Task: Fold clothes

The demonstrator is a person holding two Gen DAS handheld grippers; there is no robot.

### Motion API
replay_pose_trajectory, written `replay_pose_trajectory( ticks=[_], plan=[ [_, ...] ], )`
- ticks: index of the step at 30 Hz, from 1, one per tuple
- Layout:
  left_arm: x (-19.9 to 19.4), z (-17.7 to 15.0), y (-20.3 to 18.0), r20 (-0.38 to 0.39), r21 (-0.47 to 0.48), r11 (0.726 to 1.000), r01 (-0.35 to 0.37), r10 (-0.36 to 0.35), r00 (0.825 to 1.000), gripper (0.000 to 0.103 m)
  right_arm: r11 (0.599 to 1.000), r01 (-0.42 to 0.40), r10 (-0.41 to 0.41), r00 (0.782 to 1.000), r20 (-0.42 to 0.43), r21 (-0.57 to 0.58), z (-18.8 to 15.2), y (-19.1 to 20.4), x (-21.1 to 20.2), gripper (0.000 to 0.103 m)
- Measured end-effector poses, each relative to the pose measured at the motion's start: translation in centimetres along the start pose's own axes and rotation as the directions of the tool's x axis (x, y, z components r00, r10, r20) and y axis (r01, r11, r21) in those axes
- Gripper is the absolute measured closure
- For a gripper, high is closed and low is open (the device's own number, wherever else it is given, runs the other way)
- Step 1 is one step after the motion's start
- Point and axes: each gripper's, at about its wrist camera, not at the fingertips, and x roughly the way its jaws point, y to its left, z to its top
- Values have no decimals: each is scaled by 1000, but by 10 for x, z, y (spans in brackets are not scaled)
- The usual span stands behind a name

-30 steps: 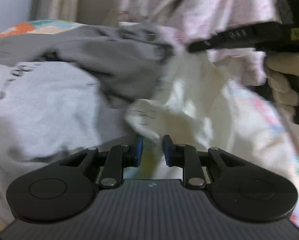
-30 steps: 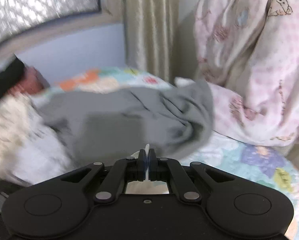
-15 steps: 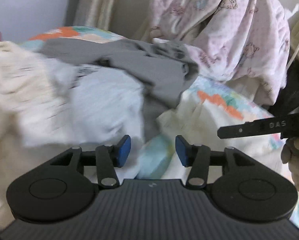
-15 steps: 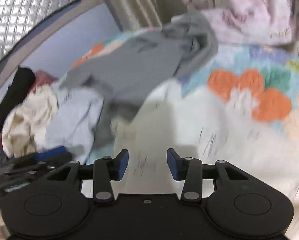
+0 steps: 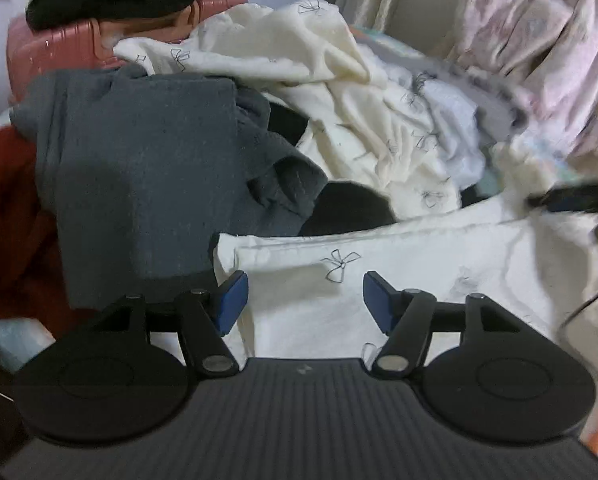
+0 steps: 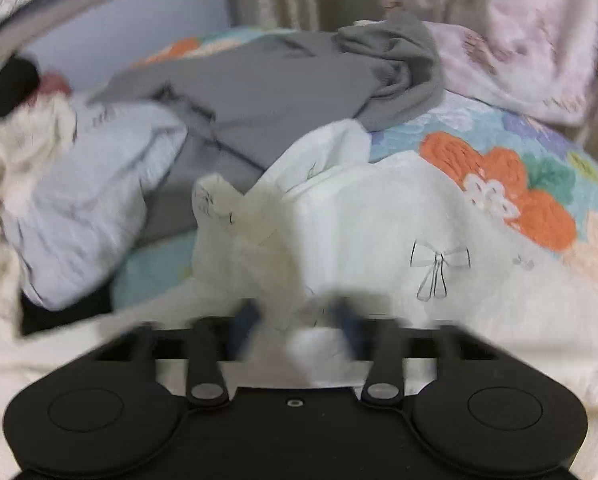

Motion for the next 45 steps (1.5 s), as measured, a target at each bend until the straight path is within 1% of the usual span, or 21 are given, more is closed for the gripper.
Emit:
replay_pose_trajectory(
  ticks=[3, 7, 9, 11, 13, 16, 18, 21, 24, 26, 27, 30, 33, 34, 35, 36, 37, 39, 41, 43, 45],
  plan=[
    [-5, 4, -7, 54, 60, 998, 11, -15, 998, 39, 1000, -2, 2, 1000, 20, -13, 0, -2, -7, 99],
    [14, -3, -12, 1, 63, 997, 37, -37, 999, 37, 999, -8, 10, 997, 75, -34, 1, 0, -27, 100],
    [25, -7, -16, -25, 83, 996, 20, -18, 1000, 42, 999, -9, 14, 995, 98, -50, 1, 0, -32, 100],
    [25, -8, -25, -10, 172, 985, -19, 21, 1000, 92, 998, -14, 22, 990, 137, -54, 2, 0, -35, 101],
    [17, -6, -31, 31, 235, 971, -37, 30, 999, 92, 998, -34, 42, 981, 190, -47, 7, 0, -39, 101],
    [8, 0, -28, 72, 211, 977, -14, -1, 997, 92, 995, -73, 88, 968, 234, -73, 22, 5, -35, 102],
    [13, 0, -24, 61, 208, 977, -41, 29, 998, 92, 994, -71, 87, 971, 221, -81, 34, 7, -24, 103],
    [24, -3, -18, 13, 241, 966, -97, 97, 995, 91, 996, -17, 33, 984, 178, -89, 43, 10, -12, 101],
    [23, -2, -5, -8, 171, 984, -41, 43, 999, 84, 999, -3, 8, 991, 132, -39, 38, 8, -20, 83],
    [23, 1, 4, -19, 93, 995, 24, -23, 1000, 63, 997, -32, 40, 994, 104, -77, 28, 13, -29, 49],
    [22, 2, 8, -23, 53, 997, 57, -56, 998, 59, 993, -28, 39, 995, 92, -118, 21, 18, -32, 47],
    [27, 0, 10, -52, 21, 998, 64, -63, 997, 58, 977, 31, -18, 998, 62, -213, 5, 27, -28, 44],
    [32, -4, 3, -64, 57, 998, 40, -36, 997, 56, 985, 37, -31, 999, 37, -170, 4, 20, -9, 43],
    [34, -5, 1, -67, 62, 997, 38, -34, 997, 49, 989, 31, -27, 999, 28, -147, 4, 16, -2, 55],
    [36, -6, -1, -68, 64, 997, 46, -42, 997, 41, 989, 3, 0, 1000, 21, -145, 5, 15, 2, 100],
    [36, -7, -3, -64, 68, 996, 49, -44, 997, 38, 989, -23, 25, 1000, 14, -144, 6, 15, 5, 100],
    [37, -8, -4, -59, 73, 996, 48, -44, 997, 36, 987, -6, 12, 999, 34, -159, 4, 18, 3, 100],
    [36, -10, -9, -45, 104, 994, 34, -30, 999, 39, 987, 14, -3, 998, 67, -159, 3, 20, -6, 101],
    [32, -12, -16, -24, 182, 983, -16, 21, 999, 66, 988, 30, -10, 991, 132, -150, 7, 19, -25, 101],
    [29, -12, -23, -1, 266, 961, -74, 77, 997, 72, 989, 35, -7, 982, 187, -147, 12, 19, -41, 101],
    [27, -10, -23, 5, 262, 963, -72, 73, 997, 72, 988, 30, 6, 972, 233, -152, 20, 21, -56, 101]
  ],
)
